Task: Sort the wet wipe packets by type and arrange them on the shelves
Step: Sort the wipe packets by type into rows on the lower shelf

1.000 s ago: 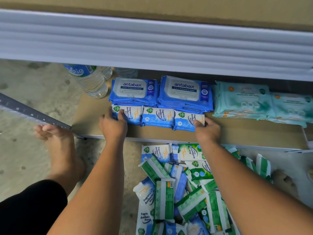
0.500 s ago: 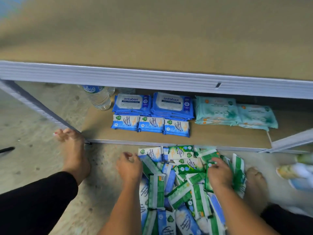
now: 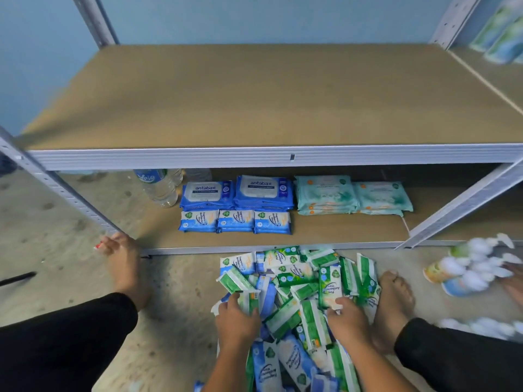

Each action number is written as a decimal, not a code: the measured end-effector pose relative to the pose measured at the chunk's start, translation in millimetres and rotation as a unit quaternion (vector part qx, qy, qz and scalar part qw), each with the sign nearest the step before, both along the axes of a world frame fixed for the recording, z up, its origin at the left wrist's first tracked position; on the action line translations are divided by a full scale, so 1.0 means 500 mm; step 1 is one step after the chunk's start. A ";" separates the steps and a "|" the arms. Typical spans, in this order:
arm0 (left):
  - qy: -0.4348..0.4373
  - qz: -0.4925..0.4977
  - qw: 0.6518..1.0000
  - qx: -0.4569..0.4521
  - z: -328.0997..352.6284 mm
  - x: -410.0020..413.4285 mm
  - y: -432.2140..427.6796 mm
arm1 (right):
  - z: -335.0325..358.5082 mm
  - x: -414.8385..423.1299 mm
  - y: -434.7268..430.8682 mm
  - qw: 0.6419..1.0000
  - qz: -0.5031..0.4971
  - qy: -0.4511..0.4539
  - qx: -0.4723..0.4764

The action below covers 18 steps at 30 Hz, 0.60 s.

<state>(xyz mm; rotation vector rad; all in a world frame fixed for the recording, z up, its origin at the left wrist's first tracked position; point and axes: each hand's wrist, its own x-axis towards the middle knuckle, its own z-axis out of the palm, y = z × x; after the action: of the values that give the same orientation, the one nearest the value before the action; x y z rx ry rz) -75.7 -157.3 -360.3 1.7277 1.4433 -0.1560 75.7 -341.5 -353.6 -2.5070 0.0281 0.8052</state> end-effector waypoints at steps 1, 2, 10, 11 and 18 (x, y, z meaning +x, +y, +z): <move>0.007 0.003 1.000 0.010 -0.004 0.000 0.001 | -0.003 0.000 0.000 1.000 0.002 -0.006 -0.007; 0.009 0.013 1.000 0.014 -0.008 -0.002 0.001 | -0.008 0.001 0.002 1.000 0.001 -0.013 -0.012; 0.015 0.013 1.000 0.008 -0.056 0.013 -0.002 | -0.039 0.016 0.022 0.993 0.007 -0.066 -0.099; 0.017 0.012 1.000 0.011 -0.064 0.016 -0.004 | -0.041 0.017 0.024 0.991 0.013 -0.073 -0.112; 0.086 -0.006 0.994 0.060 -0.086 0.028 -0.015 | -0.071 0.022 0.058 0.985 -0.009 -0.072 -0.155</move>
<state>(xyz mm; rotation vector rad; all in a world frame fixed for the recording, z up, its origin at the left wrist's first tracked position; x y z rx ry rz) -61.8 -165.0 -403.2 1.8581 1.5960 -0.2331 86.9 -312.6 -389.4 -2.8480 0.1343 0.6505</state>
